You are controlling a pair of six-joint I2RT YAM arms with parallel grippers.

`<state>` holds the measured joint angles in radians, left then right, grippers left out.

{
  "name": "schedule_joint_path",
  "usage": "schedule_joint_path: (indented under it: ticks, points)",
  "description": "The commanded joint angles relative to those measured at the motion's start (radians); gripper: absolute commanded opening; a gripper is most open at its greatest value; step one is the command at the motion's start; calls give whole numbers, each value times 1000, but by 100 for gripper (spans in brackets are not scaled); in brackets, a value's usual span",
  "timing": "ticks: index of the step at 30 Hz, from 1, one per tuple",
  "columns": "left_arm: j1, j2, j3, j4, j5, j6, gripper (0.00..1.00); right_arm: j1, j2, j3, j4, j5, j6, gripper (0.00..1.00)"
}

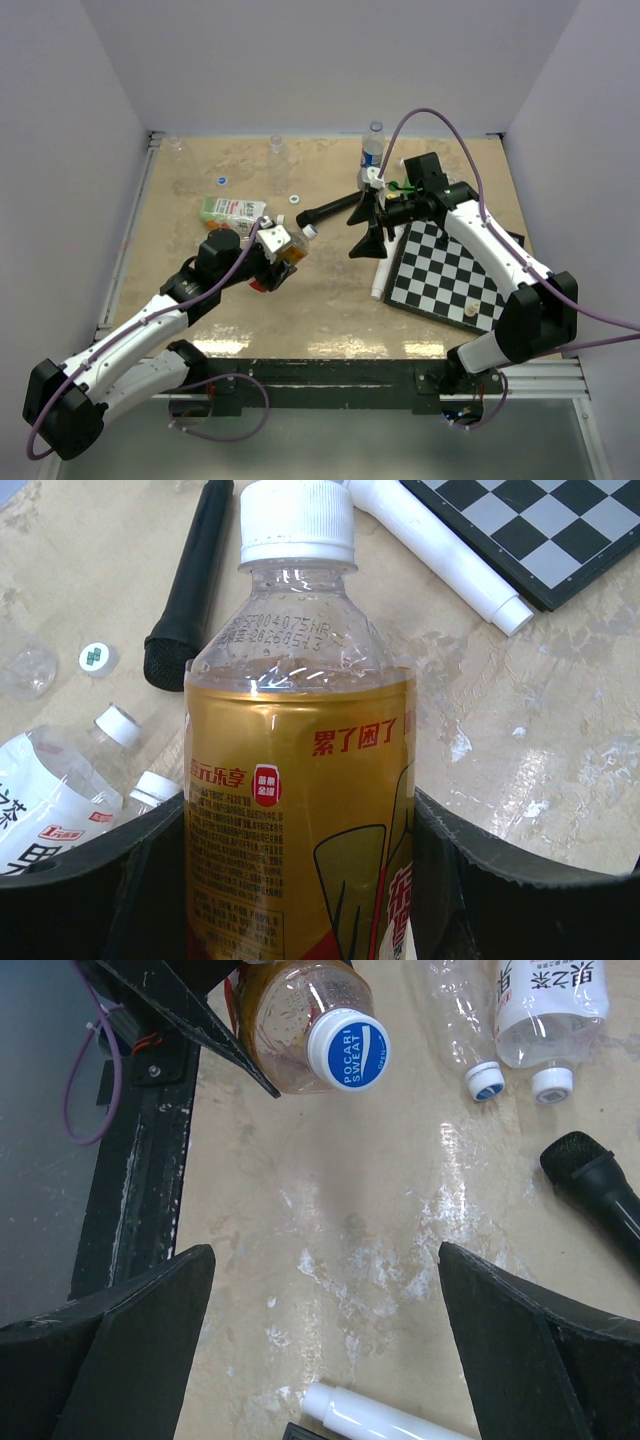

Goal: Unscrew the bottle caps
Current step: Unscrew the bottle cap from the plastic bottle.

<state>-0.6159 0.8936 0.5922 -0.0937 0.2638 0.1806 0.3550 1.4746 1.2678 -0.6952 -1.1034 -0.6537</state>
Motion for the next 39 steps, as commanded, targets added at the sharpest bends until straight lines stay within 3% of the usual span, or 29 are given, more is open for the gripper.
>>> schedule_joint_path:
  ticks: [1, 32, 39]
  points:
    - [-2, -8, 0, 49, 22, 23, 0, 6, -8, -5, 11, -41, 6, 98]
    - [-4, -8, -6, 52, 37, 30, 0, 15, -11, -28, 23, -87, 19, 98]
    - [-2, -8, -8, 54, 43, 33, 0, 18, 26, -21, 37, -202, 75, 98]
